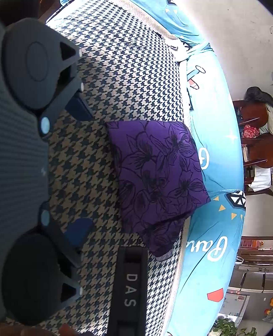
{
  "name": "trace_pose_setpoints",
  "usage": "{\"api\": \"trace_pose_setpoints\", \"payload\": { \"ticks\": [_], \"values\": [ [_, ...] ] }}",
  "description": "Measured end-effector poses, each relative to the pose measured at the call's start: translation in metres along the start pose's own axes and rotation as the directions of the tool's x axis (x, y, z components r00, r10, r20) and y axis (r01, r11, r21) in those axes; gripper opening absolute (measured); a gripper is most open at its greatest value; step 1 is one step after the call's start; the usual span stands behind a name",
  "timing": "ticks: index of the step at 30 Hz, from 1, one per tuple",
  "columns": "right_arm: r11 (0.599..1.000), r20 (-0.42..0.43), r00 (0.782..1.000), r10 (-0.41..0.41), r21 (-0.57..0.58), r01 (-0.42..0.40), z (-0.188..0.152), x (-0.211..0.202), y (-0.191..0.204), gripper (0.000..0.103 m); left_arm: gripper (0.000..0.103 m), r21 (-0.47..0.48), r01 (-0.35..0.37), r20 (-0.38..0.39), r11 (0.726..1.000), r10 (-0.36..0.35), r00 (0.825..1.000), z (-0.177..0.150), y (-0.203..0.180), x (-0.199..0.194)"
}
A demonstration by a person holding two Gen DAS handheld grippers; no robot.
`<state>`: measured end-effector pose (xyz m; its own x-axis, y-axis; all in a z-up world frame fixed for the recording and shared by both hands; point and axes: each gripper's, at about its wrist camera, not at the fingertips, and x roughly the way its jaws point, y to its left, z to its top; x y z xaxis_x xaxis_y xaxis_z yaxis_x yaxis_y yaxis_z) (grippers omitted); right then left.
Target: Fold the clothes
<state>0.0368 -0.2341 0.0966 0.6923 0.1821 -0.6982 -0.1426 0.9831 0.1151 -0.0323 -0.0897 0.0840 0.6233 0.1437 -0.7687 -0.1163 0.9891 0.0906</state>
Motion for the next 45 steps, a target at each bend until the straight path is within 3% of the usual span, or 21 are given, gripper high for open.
{"api": "trace_pose_setpoints", "payload": {
  "ticks": [45],
  "values": [
    [0.999, 0.015, 0.999, 0.03, -0.042, -0.03, -0.005, -0.01, 0.003, 0.103, 0.103, 0.019, -0.01, 0.009, 1.0, 0.009, 1.0, -0.01, -0.006, -0.018]
  ]
}}
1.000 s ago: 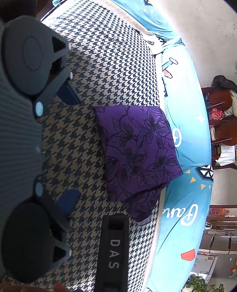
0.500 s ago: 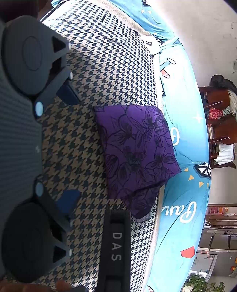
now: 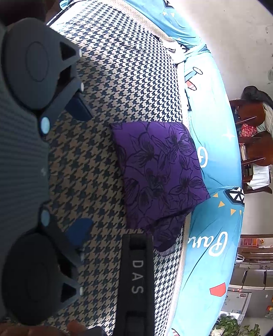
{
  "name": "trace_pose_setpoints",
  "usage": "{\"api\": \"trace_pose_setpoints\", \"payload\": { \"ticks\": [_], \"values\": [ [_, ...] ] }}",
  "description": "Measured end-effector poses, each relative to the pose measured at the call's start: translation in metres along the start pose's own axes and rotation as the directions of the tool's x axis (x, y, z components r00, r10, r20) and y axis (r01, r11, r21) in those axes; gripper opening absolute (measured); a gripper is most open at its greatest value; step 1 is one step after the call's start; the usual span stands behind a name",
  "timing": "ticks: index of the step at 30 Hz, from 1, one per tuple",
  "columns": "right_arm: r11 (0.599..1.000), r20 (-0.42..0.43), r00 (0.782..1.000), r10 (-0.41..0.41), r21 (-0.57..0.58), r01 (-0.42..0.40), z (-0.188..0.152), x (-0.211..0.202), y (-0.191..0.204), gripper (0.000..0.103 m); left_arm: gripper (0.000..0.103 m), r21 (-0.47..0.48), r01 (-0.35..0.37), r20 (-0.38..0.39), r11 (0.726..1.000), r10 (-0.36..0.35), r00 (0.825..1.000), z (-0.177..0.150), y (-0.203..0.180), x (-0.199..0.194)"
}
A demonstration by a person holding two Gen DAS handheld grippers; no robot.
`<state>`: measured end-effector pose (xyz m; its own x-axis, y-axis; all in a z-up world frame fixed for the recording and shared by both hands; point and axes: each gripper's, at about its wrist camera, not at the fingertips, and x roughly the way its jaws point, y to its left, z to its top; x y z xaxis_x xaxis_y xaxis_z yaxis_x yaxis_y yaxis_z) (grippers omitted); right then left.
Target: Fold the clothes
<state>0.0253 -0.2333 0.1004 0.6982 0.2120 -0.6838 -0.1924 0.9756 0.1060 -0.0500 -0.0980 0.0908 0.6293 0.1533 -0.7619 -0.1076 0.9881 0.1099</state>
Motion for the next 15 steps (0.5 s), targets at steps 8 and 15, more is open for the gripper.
{"api": "trace_pose_setpoints", "payload": {
  "ticks": [8, 15],
  "values": [
    [1.0, 0.002, 1.0, 0.003, -0.016, -0.003, -0.0006, -0.0006, 0.0031, 0.103, 0.103, -0.007, 0.002, -0.002, 1.0, -0.002, 1.0, -0.0012, 0.0015, -0.0007],
    [1.0, 0.005, 1.0, 0.003, -0.016, -0.003, -0.0006, -0.0013, 0.003, 0.103, 0.103, -0.011, 0.003, -0.002, 1.0, -0.003, 1.0, -0.0006, 0.0022, -0.0019]
  ]
}}
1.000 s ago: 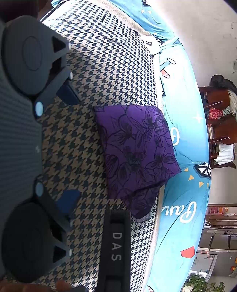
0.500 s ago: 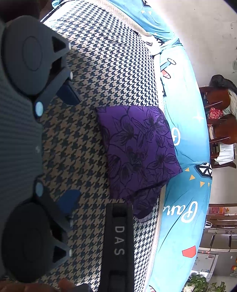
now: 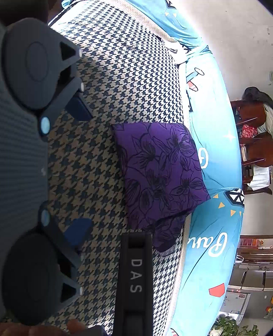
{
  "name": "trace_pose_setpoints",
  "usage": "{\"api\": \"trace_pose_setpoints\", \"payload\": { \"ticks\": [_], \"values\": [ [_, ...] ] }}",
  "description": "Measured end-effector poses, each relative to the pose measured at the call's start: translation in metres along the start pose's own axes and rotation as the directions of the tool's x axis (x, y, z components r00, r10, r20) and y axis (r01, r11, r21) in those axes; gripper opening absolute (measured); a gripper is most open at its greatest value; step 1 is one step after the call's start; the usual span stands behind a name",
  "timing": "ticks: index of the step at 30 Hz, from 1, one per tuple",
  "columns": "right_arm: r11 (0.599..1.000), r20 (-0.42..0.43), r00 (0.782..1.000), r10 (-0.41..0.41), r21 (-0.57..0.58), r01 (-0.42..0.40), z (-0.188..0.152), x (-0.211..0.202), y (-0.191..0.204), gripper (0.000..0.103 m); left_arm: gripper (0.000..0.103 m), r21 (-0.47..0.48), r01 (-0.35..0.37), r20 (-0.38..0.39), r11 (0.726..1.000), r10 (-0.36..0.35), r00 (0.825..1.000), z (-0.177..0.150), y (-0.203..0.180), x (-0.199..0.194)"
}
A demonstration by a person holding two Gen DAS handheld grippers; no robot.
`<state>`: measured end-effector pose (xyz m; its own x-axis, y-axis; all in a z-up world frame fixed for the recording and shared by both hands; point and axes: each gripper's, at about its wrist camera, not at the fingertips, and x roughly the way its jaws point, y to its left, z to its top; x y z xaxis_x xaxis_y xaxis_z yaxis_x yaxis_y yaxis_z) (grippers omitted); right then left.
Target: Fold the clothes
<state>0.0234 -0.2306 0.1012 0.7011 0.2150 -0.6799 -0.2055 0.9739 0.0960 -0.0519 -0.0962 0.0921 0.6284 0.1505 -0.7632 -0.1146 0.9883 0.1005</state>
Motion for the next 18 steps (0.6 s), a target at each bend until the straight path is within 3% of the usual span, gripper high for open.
{"api": "trace_pose_setpoints", "payload": {
  "ticks": [18],
  "values": [
    [0.999, -0.013, 0.999, -0.032, 0.022, 0.032, -0.0001, 0.0027, -0.0045, 0.103, 0.103, -0.002, -0.001, -0.001, 1.0, 0.001, 1.0, -0.0004, 0.0014, -0.0011]
  ]
}}
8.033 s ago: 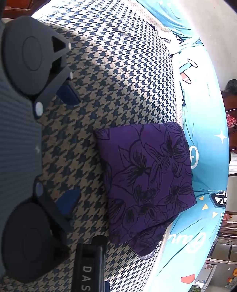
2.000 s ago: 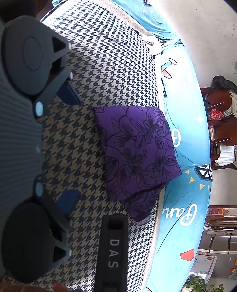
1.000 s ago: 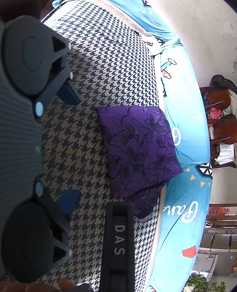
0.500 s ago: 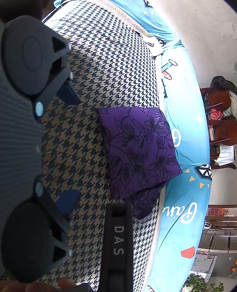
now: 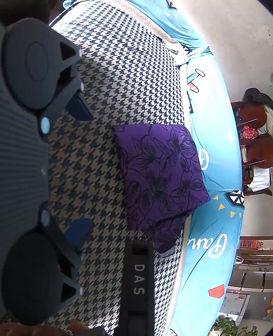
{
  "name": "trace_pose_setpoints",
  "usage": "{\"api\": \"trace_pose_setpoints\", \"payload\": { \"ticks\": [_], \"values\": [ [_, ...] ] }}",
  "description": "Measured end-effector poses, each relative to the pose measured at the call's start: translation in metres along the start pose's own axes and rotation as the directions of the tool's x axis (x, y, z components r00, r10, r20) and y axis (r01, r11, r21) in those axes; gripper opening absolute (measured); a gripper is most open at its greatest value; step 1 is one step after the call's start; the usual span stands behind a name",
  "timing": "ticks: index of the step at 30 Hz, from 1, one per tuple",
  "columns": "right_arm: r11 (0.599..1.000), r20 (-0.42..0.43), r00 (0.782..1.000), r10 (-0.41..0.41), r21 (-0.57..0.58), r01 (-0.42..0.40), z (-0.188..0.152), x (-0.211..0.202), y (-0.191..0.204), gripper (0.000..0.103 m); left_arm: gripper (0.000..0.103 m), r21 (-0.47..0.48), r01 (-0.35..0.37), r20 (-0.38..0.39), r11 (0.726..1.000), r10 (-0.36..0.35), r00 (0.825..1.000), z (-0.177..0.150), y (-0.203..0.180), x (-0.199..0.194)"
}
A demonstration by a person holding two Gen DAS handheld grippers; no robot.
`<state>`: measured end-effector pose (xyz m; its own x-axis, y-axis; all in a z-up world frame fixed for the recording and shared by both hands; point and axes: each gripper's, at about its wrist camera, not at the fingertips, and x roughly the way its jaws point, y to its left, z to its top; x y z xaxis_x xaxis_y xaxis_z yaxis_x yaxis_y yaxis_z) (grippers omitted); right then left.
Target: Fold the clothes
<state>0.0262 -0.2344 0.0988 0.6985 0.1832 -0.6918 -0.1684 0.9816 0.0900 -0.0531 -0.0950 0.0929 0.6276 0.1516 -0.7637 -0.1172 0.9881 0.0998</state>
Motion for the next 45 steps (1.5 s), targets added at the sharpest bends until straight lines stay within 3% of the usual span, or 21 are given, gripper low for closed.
{"api": "trace_pose_setpoints", "payload": {
  "ticks": [45],
  "values": [
    [1.0, -0.005, 1.0, 0.001, -0.013, -0.001, -0.0013, 0.0007, 0.0, 0.103, 0.103, -0.003, -0.003, -0.018, 1.0, 0.003, 1.0, -0.0037, 0.0042, -0.0043]
  ]
}}
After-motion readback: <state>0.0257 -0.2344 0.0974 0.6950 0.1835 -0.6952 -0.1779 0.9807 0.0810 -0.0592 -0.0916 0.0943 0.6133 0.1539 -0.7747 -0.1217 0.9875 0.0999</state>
